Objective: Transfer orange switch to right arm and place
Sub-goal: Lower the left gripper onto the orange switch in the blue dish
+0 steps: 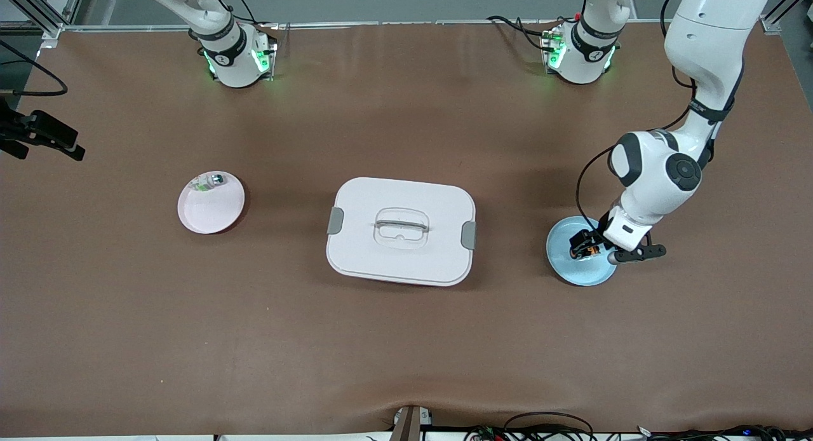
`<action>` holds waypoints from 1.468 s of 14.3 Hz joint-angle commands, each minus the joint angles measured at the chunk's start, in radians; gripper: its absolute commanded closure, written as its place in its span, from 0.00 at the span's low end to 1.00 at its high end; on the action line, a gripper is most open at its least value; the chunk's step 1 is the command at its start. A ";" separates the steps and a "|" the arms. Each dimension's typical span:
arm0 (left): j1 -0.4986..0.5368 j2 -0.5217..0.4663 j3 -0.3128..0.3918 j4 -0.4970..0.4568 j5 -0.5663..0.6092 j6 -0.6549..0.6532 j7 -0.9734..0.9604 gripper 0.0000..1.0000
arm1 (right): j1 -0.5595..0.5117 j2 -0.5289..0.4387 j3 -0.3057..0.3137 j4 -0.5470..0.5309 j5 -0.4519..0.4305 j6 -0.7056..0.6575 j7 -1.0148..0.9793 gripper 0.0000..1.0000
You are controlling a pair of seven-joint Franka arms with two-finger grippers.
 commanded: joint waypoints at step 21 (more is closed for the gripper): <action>0.001 -0.065 -0.050 0.034 -0.021 -0.030 -0.037 1.00 | 0.010 0.006 -0.005 0.014 -0.020 -0.005 -0.007 0.00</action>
